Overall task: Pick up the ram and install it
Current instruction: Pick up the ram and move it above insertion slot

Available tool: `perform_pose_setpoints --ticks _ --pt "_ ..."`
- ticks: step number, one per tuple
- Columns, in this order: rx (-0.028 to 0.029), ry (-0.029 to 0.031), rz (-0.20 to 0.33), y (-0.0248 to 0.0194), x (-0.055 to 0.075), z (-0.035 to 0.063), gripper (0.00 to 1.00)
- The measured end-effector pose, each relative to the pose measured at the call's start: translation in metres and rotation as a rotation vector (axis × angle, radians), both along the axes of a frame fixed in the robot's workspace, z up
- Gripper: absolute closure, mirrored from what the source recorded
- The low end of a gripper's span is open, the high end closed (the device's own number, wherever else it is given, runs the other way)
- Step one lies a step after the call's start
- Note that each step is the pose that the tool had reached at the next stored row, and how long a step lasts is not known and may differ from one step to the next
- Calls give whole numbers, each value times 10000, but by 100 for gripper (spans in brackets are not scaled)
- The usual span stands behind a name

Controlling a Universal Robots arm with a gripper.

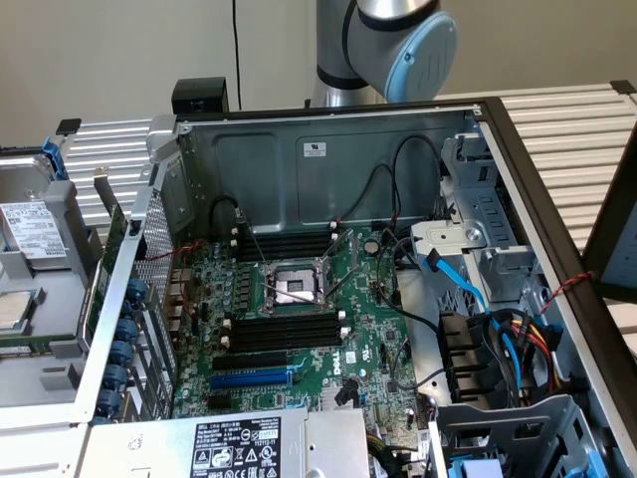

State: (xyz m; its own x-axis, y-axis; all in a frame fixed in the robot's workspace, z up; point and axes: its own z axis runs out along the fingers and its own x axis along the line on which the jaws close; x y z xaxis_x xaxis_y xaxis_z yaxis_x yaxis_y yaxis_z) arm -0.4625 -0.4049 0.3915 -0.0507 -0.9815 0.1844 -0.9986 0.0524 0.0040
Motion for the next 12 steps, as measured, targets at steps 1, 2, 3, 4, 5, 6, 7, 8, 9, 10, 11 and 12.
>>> perform_pose_setpoints --ticks 1,2,3,4,5,6,7,8,9,10,11,12 --pt "-1 -3 0 0 0 1 88" --pt "-3 -48 -1 0 -1 3 88" --pt "-3 -128 -2 1 -1 2 88" --pt "-1 -235 -1 0 -1 1 88" --pt "-1 -323 0 0 -1 1 88" --pt "-1 -419 -1 0 -2 1 88" --pt "-1 -503 0 0 -1 0 88" --pt "-1 -542 1 0 -1 1 88" --pt "-1 -543 1 0 -1 1 88" --pt "-1 -544 1 0 -1 0 88" --pt "-1 -545 0 0 -1 1 88" --pt "-1 -545 0 0 -1 1 88"
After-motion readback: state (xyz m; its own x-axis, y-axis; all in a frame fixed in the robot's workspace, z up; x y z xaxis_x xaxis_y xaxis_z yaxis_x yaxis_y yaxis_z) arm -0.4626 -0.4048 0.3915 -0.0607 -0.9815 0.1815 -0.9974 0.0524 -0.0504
